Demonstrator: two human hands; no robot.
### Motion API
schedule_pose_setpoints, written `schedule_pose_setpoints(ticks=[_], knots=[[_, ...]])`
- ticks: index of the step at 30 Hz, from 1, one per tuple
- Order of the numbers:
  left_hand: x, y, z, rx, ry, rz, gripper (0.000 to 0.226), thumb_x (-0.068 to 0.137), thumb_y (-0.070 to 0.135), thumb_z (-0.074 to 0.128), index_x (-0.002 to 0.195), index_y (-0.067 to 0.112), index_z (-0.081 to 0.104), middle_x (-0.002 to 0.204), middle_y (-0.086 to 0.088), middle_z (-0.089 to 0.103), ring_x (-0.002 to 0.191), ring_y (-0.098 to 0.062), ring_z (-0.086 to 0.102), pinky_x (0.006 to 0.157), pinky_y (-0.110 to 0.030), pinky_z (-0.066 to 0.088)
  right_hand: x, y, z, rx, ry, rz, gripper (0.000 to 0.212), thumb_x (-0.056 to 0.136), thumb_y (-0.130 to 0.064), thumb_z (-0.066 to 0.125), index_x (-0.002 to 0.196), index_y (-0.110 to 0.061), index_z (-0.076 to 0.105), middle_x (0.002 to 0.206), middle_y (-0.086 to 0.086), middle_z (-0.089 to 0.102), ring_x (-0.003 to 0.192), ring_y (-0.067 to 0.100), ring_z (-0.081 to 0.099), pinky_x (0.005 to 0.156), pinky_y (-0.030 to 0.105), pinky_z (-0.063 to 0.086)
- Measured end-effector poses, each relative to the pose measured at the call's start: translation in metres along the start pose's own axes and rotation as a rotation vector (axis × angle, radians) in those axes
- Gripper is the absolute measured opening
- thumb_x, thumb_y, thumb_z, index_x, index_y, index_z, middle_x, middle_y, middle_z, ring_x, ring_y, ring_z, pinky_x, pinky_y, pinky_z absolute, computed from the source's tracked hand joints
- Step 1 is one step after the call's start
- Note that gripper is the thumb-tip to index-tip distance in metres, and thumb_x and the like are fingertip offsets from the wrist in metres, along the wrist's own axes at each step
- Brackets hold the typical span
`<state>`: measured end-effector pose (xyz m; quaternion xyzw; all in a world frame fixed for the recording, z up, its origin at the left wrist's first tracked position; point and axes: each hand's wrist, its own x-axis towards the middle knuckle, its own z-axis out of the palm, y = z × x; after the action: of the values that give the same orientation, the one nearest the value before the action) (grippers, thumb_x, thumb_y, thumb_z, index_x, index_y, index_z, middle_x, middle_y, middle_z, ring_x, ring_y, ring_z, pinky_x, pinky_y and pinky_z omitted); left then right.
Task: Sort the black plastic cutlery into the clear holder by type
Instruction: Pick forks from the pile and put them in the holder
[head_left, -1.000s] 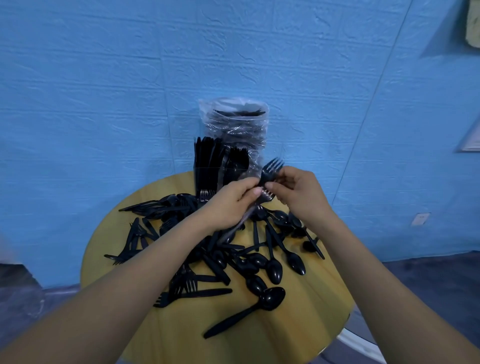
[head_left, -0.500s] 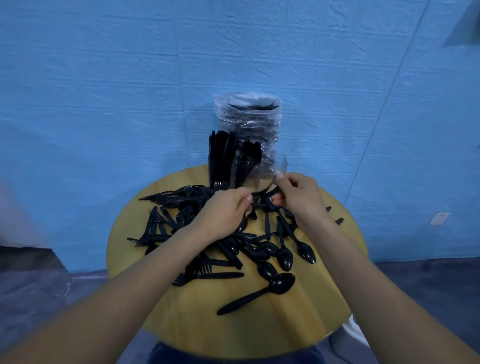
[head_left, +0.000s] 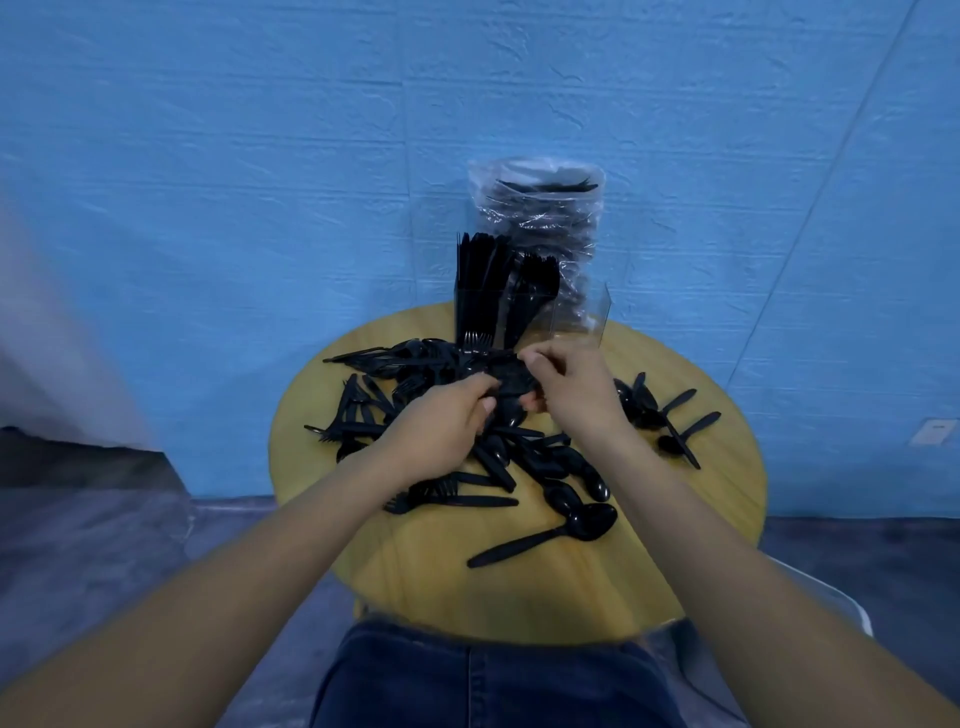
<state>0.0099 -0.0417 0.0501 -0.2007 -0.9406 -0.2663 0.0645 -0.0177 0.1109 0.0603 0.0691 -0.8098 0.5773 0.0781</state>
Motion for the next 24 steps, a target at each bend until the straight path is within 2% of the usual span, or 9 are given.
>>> schedule_pose_setpoints(ticks=[2, 5, 7, 9, 11, 14, 16, 20, 24], knots=[[-0.015, -0.009, 0.001, -0.024, 0.022, -0.076, 0.021, 0.102, 0.021, 0.032, 0.105, 0.015, 0.052, 0.074, 0.008, 0.048, 0.073, -0.018, 0.052, 0.061, -0.03, 0.037, -0.007, -0.001, 0.01, -0.007, -0.067, -0.024, 0.024, 0.1, -0.025, 0.045, 0.104, -0.008, 0.061, 0.082, 0.003, 0.065, 0.065, 0.013, 0.066, 0.063, 0.028, 0.057], [-0.041, -0.028, 0.005, -0.057, 0.166, -0.2, 0.025, 0.102, 0.02, 0.032, 0.105, 0.011, 0.055, 0.071, 0.012, 0.046, 0.065, -0.011, 0.046, 0.06, -0.029, 0.037, -0.019, 0.005, 0.026, -0.142, -0.18, -0.051, 0.018, 0.097, -0.027, 0.05, 0.105, -0.013, 0.057, 0.089, 0.004, 0.065, 0.076, 0.014, 0.063, 0.071, 0.031, 0.056], [-0.056, -0.04, 0.008, -0.119, 0.256, -0.238, 0.025, 0.102, 0.018, 0.033, 0.104, 0.009, 0.056, 0.075, 0.011, 0.05, 0.065, -0.006, 0.046, 0.058, -0.021, 0.036, -0.029, 0.014, 0.037, -0.295, -0.277, -0.113, 0.019, 0.094, -0.021, 0.057, 0.11, -0.012, 0.059, 0.09, -0.002, 0.063, 0.081, 0.011, 0.059, 0.074, 0.023, 0.051], [-0.066, -0.05, 0.011, -0.164, 0.319, -0.272, 0.027, 0.101, 0.017, 0.033, 0.103, 0.004, 0.056, 0.082, 0.006, 0.055, 0.068, -0.007, 0.048, 0.06, -0.025, 0.036, -0.038, 0.019, 0.049, -0.411, -0.376, -0.156, 0.024, 0.091, -0.018, 0.061, 0.114, -0.009, 0.06, 0.096, -0.003, 0.059, 0.088, 0.01, 0.056, 0.078, 0.02, 0.047], [-0.074, -0.056, 0.013, -0.205, 0.366, -0.323, 0.027, 0.101, 0.018, 0.033, 0.101, 0.003, 0.056, 0.082, 0.001, 0.056, 0.071, -0.01, 0.052, 0.062, -0.031, 0.037, -0.045, 0.022, 0.06, -0.527, -0.431, -0.164, 0.035, 0.087, -0.025, 0.067, 0.118, -0.01, 0.058, 0.109, 0.003, 0.056, 0.103, 0.018, 0.053, 0.088, 0.028, 0.045], [-0.081, -0.062, 0.018, -0.251, 0.419, -0.36, 0.026, 0.102, 0.019, 0.031, 0.102, 0.009, 0.056, 0.079, -0.001, 0.057, 0.073, -0.012, 0.054, 0.061, -0.015, 0.037, -0.049, 0.028, 0.07, -0.669, -0.453, -0.086, 0.061, 0.083, -0.039, 0.069, 0.132, -0.011, 0.047, 0.127, 0.007, 0.047, 0.122, 0.025, 0.04, 0.098, 0.033, 0.037], [-0.083, -0.063, 0.02, -0.262, 0.441, -0.386, 0.03, 0.102, 0.02, 0.031, 0.105, 0.006, 0.057, 0.073, 0.008, 0.05, 0.069, -0.001, 0.048, 0.058, -0.009, 0.035, -0.05, 0.031, 0.073, -0.663, -0.416, -0.044, 0.06, 0.084, -0.044, 0.066, 0.13, -0.01, 0.046, 0.127, 0.008, 0.045, 0.124, 0.026, 0.037, 0.096, 0.032, 0.036], [-0.078, -0.065, 0.026, -0.254, 0.473, -0.4, 0.032, 0.102, 0.021, 0.03, 0.11, 0.006, 0.057, 0.073, 0.011, 0.048, 0.069, -0.001, 0.047, 0.058, -0.012, 0.035, -0.047, 0.03, 0.084, -0.618, -0.354, 0.029, 0.057, 0.085, -0.049, 0.062, 0.123, -0.009, 0.047, 0.126, 0.01, 0.043, 0.123, 0.027, 0.036, 0.094, 0.032, 0.036], [-0.074, -0.065, 0.031, -0.215, 0.469, -0.381, 0.03, 0.102, 0.018, 0.031, 0.109, 0.006, 0.058, 0.082, 0.006, 0.05, 0.078, -0.012, 0.048, 0.06, -0.022, 0.028, -0.041, 0.028, 0.094, -0.635, -0.342, 0.081, 0.044, 0.087, -0.032, 0.063, 0.12, -0.007, 0.047, 0.126, 0.012, 0.04, 0.122, 0.03, 0.034, 0.094, 0.034, 0.036]])
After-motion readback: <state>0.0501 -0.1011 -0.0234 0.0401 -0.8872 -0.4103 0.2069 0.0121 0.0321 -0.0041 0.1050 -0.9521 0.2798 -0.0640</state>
